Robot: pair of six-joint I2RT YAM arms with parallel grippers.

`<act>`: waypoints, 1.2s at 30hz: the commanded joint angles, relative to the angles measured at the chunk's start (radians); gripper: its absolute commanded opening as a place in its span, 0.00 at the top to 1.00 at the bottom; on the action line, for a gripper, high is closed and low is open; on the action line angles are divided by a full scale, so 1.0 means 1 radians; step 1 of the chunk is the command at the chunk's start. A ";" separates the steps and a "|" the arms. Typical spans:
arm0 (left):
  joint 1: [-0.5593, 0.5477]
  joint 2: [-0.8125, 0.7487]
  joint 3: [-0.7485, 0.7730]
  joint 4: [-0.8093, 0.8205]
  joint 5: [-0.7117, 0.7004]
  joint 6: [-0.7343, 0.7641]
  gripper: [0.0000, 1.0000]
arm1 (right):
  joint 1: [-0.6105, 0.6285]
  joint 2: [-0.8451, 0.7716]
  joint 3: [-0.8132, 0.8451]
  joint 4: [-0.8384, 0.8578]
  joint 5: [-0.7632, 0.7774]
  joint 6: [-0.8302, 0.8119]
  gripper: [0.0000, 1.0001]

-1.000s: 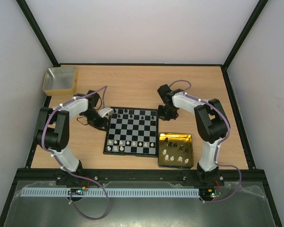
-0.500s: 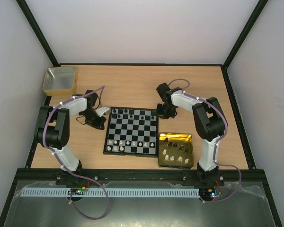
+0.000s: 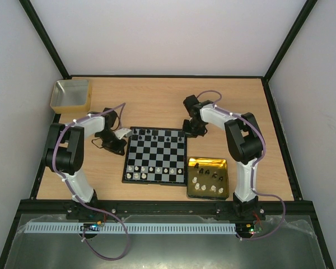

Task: Set up the chess pieces on the board
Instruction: Move the chessboard to the center of the board.

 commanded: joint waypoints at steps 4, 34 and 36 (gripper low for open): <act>-0.026 0.050 -0.004 -0.031 0.023 0.022 0.98 | -0.004 0.063 0.085 -0.046 -0.016 -0.023 0.98; 0.057 -0.223 0.165 -0.211 -0.156 0.025 0.05 | -0.003 -0.511 -0.168 -0.104 0.205 -0.013 0.44; 0.057 -0.243 0.180 -0.233 -0.163 0.017 0.01 | -0.001 -0.579 -0.210 -0.110 0.220 -0.014 0.44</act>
